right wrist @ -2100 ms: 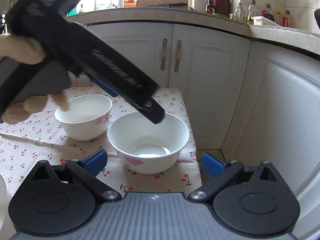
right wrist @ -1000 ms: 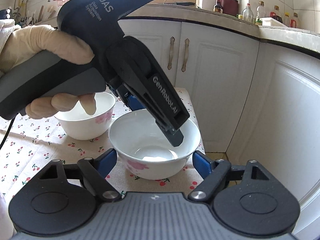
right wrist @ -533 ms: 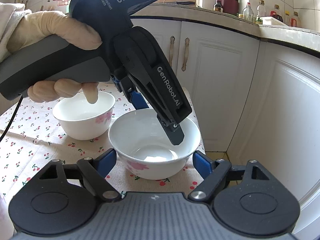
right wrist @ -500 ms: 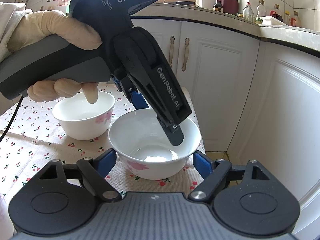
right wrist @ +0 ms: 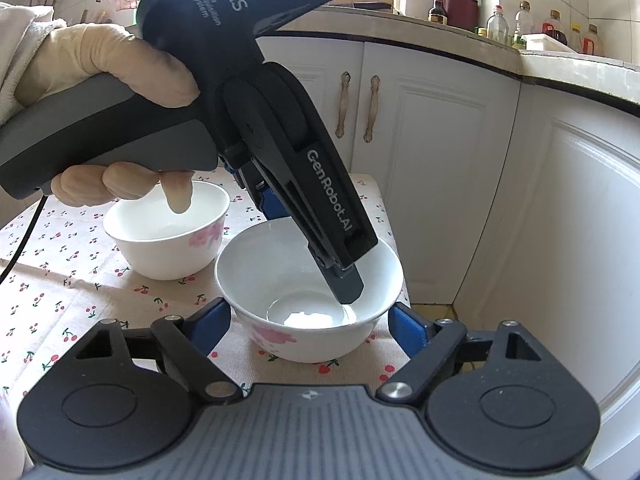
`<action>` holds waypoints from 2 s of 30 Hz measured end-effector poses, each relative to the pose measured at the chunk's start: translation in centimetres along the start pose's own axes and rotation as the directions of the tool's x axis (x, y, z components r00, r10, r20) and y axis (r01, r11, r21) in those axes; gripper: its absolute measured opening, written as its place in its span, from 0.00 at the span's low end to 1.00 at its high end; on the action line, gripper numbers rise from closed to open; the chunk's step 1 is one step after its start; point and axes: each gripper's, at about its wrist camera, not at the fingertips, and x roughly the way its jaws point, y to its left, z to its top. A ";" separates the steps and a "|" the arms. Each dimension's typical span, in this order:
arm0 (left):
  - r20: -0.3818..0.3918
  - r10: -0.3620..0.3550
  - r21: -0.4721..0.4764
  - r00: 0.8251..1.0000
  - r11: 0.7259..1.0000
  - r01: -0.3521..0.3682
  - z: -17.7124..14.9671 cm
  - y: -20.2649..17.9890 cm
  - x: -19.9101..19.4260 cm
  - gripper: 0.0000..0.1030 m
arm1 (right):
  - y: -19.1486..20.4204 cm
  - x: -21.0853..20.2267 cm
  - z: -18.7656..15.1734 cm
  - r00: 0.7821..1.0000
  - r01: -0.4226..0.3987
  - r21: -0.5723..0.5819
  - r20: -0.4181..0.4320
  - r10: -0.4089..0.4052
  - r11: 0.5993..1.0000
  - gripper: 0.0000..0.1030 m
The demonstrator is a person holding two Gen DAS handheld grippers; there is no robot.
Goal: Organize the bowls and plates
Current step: 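Lift the white bowl with both tools off the cloth, then carry the white bowl with both tools toward the plate stack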
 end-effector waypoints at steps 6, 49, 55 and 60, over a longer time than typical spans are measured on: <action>0.008 -0.001 -0.001 1.000 1.000 0.001 -1.3 -0.7 -1.0 0.62 | 0.8 -1.2 0.1 1.000 -0.007 -0.017 -0.006 0.007 1.000 0.87; 0.144 0.076 -0.146 0.987 0.988 -0.054 -20.0 -4.9 -16.0 0.62 | 12.9 -15.8 -0.7 0.965 -0.260 -0.154 -0.003 0.263 0.953 0.87; 0.134 0.076 -0.161 0.988 0.985 -0.054 -21.6 -4.9 -15.6 0.62 | 14.0 -15.8 -1.4 0.961 -0.275 -0.156 -0.025 0.274 0.949 0.87; 0.130 0.084 -0.159 0.988 0.985 -0.063 -22.4 -5.0 -14.9 0.62 | 14.7 -15.8 -2.2 0.963 -0.267 -0.180 -0.026 0.267 0.947 0.87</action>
